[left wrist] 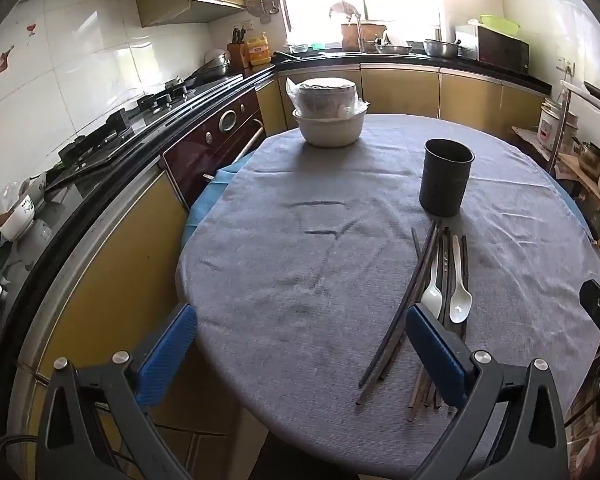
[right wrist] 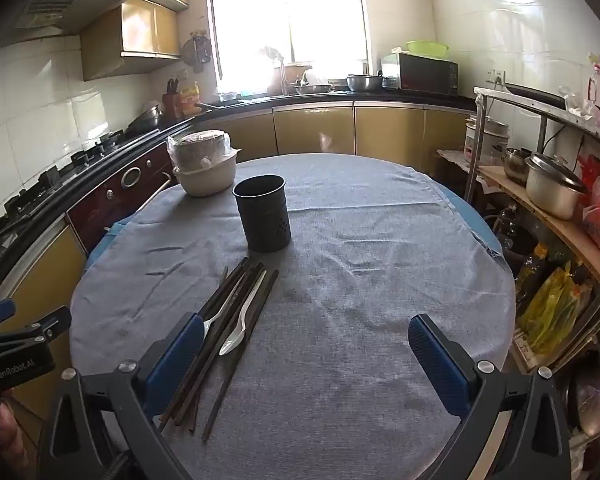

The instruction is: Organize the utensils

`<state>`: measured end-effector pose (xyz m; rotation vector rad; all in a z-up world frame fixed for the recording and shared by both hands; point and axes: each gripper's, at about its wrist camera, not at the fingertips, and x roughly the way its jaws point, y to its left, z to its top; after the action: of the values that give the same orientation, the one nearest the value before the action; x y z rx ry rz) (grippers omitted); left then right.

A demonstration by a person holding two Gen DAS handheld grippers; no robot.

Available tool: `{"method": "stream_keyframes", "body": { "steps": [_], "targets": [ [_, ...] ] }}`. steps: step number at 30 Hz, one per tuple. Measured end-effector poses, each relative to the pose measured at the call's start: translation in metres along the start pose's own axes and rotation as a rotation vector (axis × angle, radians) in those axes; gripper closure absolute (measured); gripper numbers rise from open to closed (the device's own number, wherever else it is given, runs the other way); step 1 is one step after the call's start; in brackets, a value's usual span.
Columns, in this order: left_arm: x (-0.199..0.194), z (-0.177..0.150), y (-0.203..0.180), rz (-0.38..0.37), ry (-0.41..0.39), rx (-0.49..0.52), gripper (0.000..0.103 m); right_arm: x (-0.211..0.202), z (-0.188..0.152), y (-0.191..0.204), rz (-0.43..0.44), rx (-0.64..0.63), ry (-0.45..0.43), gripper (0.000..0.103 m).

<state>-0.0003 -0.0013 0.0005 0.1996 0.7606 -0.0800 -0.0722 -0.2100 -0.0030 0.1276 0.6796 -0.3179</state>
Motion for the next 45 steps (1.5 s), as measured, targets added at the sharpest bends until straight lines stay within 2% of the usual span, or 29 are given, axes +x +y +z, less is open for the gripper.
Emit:
{"method": "stream_keyframes", "body": {
  "steps": [10, 21, 31, 35, 38, 45],
  "targets": [
    [-0.004, 0.000, -0.007, 0.017, -0.003, 0.037, 0.000, -0.002, 0.000, -0.007, 0.007, 0.020, -0.005, 0.000],
    [-0.006, -0.001, -0.005, 0.000, -0.014, 0.019, 0.000, 0.001, -0.001, -0.006, 0.013, 0.020, -0.002, 0.000],
    [0.000, -0.001, -0.003, -0.027, 0.031, -0.002, 0.000, 0.004, -0.003, -0.004, 0.015, 0.017, 0.005, 0.000],
    [0.001, -0.001, -0.004, -0.019, 0.022, 0.005, 0.000, 0.004, -0.004, -0.004, 0.014, 0.018, 0.007, 0.000],
    [0.003, 0.001, -0.006, -0.044, 0.066, -0.012, 0.000, 0.006, -0.004, -0.004, 0.014, 0.021, 0.011, 0.000],
    [0.009, 0.002, -0.008, -0.042, 0.077, -0.010, 0.000, 0.011, -0.004, -0.006, 0.013, 0.023, 0.023, 0.000]
  ]
}}
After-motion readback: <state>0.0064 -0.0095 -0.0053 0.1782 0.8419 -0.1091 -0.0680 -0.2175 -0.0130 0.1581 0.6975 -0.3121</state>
